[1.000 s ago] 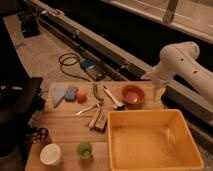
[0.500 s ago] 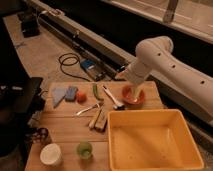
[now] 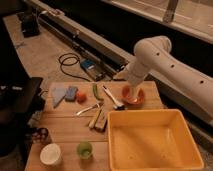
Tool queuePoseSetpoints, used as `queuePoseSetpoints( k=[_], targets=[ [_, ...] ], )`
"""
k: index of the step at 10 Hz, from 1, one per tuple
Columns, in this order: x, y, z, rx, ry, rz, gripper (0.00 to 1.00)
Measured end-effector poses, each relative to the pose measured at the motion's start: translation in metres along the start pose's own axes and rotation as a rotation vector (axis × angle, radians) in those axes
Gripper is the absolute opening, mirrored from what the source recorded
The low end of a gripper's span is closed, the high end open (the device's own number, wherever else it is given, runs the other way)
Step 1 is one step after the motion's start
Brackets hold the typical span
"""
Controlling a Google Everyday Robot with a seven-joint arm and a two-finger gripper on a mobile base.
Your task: Place banana in table surface
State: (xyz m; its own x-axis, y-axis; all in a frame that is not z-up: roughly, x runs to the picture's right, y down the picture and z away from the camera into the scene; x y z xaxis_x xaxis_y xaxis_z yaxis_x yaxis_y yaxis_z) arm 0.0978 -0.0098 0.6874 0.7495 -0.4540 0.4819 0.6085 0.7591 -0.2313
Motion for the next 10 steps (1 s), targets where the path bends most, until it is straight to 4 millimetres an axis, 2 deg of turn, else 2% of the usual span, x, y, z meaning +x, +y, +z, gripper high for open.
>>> queuePoseSetpoints(
  k=[2,4,6,7,9,10],
  targets=[
    [-0.006,-0.022,0.011,-0.028,0.006,-0.066,0.8],
    [-0.025,-0.05,0.029,-0.048,-0.001,-0.146,0.8],
    [-0.06,-0.087,0.054,-0.068,-0.02,-0.253,0.8],
    [-0.073,-0.098,0.065,-0.079,-0.029,-0.291,0.8],
    [-0.111,-0.122,0.099,-0.101,-0.083,-0.389,0.8],
    [-0.12,-0.123,0.113,-0.114,-0.104,-0.413,0.8]
  ],
)
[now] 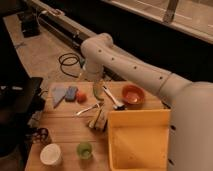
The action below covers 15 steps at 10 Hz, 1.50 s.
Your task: Place banana in table surface
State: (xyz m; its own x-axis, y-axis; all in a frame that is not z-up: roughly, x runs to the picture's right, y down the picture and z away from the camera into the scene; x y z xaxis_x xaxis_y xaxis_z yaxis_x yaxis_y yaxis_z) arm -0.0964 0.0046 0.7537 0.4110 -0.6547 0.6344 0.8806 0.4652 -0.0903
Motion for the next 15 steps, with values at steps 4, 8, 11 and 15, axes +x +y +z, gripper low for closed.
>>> queuePoseSetpoints(
  k=[4,8,11,15],
  targets=[
    [0.0,-0.001,0.002,0.002,-0.001,-0.002,0.8],
    [-0.005,-0.004,0.026,-0.01,-0.032,-0.016,0.8],
    [-0.011,-0.004,0.074,-0.036,-0.071,-0.036,0.8],
    [-0.017,0.004,0.105,-0.068,-0.147,-0.018,0.8]
  ],
)
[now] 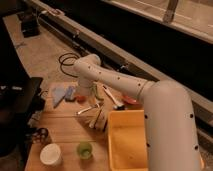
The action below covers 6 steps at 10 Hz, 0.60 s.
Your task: Place banana in table surface
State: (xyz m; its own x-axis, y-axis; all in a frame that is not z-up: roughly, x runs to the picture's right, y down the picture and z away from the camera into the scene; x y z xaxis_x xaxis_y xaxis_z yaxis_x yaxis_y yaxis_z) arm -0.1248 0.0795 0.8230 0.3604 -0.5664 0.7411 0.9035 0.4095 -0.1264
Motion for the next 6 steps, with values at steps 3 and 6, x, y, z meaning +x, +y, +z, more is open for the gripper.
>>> queuePoseSetpoints(
  k=[3,6],
  targets=[
    [0.0011,0.0013,-0.0012,0.001,0.001,0.003,0.8],
    [0.0003,0.0028,0.0034,-0.013,-0.009,0.016,0.8]
  ],
)
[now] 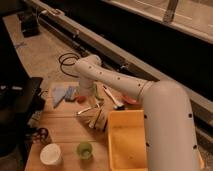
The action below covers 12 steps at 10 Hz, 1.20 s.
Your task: Place banana in table surface
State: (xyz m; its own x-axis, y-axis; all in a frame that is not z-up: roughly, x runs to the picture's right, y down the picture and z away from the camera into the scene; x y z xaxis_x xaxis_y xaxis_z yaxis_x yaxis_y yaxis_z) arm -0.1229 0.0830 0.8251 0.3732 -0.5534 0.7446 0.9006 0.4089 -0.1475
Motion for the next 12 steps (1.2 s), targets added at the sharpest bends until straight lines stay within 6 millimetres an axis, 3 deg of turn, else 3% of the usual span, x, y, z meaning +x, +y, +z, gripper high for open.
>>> queuePoseSetpoints(
  k=[3,12],
  targets=[
    [0.001,0.011,0.029,-0.046,-0.031,0.026,0.8],
    [0.006,0.037,0.063,-0.062,-0.133,0.067,0.8]
  ],
)
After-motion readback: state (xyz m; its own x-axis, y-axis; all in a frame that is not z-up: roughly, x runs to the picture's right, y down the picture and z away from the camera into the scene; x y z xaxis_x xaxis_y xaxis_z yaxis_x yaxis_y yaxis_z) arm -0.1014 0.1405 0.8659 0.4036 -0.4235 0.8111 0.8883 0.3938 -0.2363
